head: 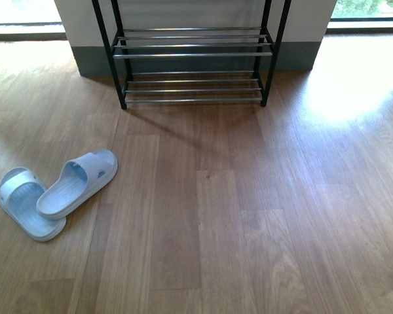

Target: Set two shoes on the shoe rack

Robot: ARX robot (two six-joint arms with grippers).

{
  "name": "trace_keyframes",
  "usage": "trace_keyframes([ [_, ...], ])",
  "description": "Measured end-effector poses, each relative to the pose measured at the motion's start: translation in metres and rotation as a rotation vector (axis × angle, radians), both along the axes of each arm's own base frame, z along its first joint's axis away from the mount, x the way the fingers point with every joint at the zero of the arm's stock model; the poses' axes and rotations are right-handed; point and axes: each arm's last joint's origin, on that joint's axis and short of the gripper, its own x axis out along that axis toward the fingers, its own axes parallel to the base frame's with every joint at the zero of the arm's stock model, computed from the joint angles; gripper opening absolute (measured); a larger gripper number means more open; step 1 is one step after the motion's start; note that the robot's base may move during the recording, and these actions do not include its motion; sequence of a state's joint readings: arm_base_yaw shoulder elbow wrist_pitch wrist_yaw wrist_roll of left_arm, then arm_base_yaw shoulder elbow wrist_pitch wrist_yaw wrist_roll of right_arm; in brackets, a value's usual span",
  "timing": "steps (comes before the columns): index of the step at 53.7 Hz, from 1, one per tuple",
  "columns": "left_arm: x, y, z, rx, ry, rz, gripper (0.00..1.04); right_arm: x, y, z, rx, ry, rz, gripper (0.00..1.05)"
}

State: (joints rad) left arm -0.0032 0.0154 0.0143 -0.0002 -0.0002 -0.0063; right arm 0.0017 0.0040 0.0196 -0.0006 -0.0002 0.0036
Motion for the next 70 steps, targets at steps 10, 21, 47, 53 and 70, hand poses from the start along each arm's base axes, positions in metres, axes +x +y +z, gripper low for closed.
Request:
trace_keyframes([
  [10, 0.0000, 0.0000, 0.0000, 0.000, 0.000, 0.000, 0.95, 0.0000, 0.0000, 0.0000, 0.000, 0.000, 0.000, 0.96],
  [21, 0.0000, 0.0000, 0.0000, 0.000, 0.000, -0.001, 0.95, 0.0000, -0.0001, 0.0000, 0.000, 0.000, -0.004, 0.96],
  [47, 0.0000, 0.0000, 0.0000, 0.000, 0.000, 0.001, 0.95, 0.0000, 0.0000, 0.0000, 0.000, 0.000, 0.000, 0.96],
  [53, 0.0000, 0.0000, 0.0000, 0.000, 0.000, 0.000, 0.95, 0.0000, 0.0000, 0.0000, 0.000, 0.000, 0.000, 0.96],
  [70, 0.0000, 0.0000, 0.0000, 0.000, 0.000, 0.000, 0.95, 0.0000, -0.0001, 0.0000, 0.000, 0.000, -0.002, 0.96],
])
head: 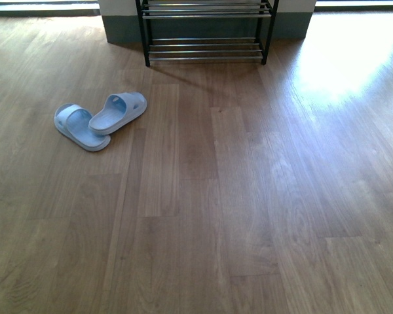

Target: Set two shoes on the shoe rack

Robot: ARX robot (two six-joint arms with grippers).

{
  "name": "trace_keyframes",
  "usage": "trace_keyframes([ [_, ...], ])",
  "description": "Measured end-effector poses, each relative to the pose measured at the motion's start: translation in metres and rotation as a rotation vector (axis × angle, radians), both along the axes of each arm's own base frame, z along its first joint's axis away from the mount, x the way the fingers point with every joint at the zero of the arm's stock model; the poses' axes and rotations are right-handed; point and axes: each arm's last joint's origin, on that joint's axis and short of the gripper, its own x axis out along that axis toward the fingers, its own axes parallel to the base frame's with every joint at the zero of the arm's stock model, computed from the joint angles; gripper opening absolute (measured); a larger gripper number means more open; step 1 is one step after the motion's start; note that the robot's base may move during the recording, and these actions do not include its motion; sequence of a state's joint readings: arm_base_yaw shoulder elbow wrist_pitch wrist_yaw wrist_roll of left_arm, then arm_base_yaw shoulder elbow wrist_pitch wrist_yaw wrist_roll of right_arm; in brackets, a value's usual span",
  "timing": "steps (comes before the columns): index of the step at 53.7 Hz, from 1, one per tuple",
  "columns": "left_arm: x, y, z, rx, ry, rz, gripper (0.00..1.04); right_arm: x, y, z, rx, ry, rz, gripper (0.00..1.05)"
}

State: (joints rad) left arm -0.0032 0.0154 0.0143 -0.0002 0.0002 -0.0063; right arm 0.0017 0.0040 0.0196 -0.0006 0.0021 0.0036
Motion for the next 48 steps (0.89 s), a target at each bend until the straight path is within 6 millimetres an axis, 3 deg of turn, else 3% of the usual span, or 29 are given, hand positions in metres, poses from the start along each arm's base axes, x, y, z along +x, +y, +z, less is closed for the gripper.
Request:
trace_keyframes([
  [48, 0.0000, 0.0001, 0.0000, 0.000, 0.000, 0.003, 0.95, 0.0000, 0.0001, 0.0000, 0.000, 0.000, 0.005, 0.96],
])
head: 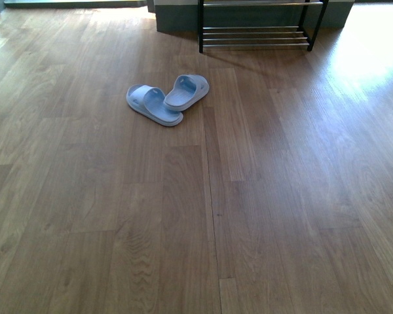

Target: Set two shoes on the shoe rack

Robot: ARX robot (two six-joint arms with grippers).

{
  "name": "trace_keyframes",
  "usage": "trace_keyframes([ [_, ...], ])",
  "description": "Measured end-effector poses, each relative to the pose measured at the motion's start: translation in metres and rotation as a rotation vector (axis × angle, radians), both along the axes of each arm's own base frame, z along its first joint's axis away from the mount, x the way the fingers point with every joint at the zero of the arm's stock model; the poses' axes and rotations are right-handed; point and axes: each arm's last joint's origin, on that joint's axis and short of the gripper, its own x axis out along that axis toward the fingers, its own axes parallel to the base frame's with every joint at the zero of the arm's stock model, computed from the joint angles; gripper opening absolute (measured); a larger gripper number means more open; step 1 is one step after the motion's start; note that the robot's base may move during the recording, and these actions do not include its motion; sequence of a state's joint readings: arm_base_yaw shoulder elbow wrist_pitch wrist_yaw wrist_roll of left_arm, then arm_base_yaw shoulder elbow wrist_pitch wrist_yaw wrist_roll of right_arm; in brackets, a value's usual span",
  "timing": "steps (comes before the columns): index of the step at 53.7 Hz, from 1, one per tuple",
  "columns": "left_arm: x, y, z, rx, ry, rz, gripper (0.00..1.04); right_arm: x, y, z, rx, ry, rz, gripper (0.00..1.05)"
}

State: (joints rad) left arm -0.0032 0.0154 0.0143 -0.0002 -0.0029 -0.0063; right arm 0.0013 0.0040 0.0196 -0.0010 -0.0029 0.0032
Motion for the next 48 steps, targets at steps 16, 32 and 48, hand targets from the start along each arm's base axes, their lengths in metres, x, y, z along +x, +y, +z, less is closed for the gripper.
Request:
trace_keyframes([
  [16, 0.0000, 0.0000, 0.0000, 0.000, 0.000, 0.000, 0.95, 0.0000, -0.0001, 0.0000, 0.000, 0.000, -0.002, 0.96],
  [32, 0.0000, 0.0000, 0.0000, 0.000, 0.000, -0.001, 0.95, 0.0000, -0.0001, 0.0000, 0.000, 0.000, -0.002, 0.96],
  [48, 0.0000, 0.0000, 0.0000, 0.000, 0.000, 0.000, 0.95, 0.0000, -0.0001, 0.0000, 0.000, 0.000, -0.002, 0.96],
])
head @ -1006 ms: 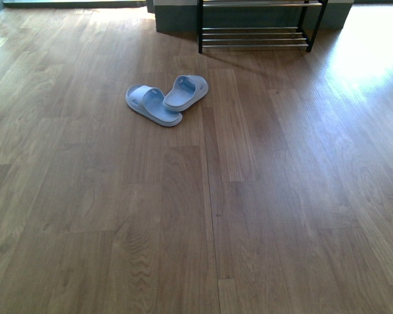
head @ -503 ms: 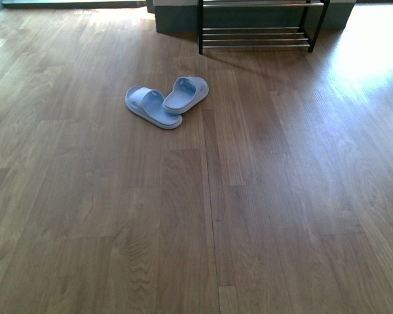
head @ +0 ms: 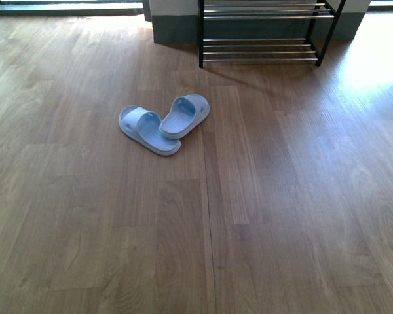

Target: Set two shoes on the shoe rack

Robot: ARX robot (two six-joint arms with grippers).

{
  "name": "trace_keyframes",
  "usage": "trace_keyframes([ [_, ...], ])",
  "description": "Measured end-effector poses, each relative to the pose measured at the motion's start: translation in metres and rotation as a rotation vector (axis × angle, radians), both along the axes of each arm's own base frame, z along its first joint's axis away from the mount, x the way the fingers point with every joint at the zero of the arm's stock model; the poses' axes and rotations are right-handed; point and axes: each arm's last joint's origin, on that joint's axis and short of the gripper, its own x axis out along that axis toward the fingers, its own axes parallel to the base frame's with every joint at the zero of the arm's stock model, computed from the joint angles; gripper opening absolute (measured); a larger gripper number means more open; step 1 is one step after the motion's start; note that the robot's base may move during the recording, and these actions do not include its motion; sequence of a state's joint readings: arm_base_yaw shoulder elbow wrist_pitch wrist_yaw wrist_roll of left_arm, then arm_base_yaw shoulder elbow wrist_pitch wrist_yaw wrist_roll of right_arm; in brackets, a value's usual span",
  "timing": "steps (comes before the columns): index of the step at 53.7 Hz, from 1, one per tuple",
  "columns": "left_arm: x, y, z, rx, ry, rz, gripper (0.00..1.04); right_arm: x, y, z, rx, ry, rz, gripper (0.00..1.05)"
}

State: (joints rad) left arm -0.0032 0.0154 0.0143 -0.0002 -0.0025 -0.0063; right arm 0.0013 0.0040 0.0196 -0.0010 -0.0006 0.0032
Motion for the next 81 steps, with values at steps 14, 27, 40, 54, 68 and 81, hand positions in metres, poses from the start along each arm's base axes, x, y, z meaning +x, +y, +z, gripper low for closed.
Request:
trace_keyframes([
  [14, 0.0000, -0.0001, 0.0000, 0.000, 0.000, -0.003, 0.95, -0.0001, -0.0001, 0.0001, 0.000, -0.001, -0.003, 0.96],
  [27, 0.0000, 0.0000, 0.0000, 0.000, 0.000, -0.001, 0.95, 0.0000, 0.0001, 0.0000, 0.000, 0.000, 0.002, 0.96],
  [40, 0.0000, 0.0000, 0.0000, 0.000, 0.000, -0.002, 0.95, 0.0000, 0.0000, 0.0000, 0.000, 0.000, 0.000, 0.96],
  [54, 0.0000, 0.0000, 0.0000, 0.000, 0.000, -0.001, 0.95, 0.0000, 0.0000, 0.0000, 0.000, 0.000, 0.001, 0.96],
  [68, 0.0000, -0.0001, 0.0000, 0.000, 0.000, -0.003, 0.95, 0.0000, 0.0000, 0.0000, 0.000, 0.000, -0.001, 0.96],
  [81, 0.0000, -0.0001, 0.0000, 0.001, 0.000, -0.004, 0.95, 0.0000, -0.0002, 0.0000, 0.000, 0.000, -0.006, 0.96],
])
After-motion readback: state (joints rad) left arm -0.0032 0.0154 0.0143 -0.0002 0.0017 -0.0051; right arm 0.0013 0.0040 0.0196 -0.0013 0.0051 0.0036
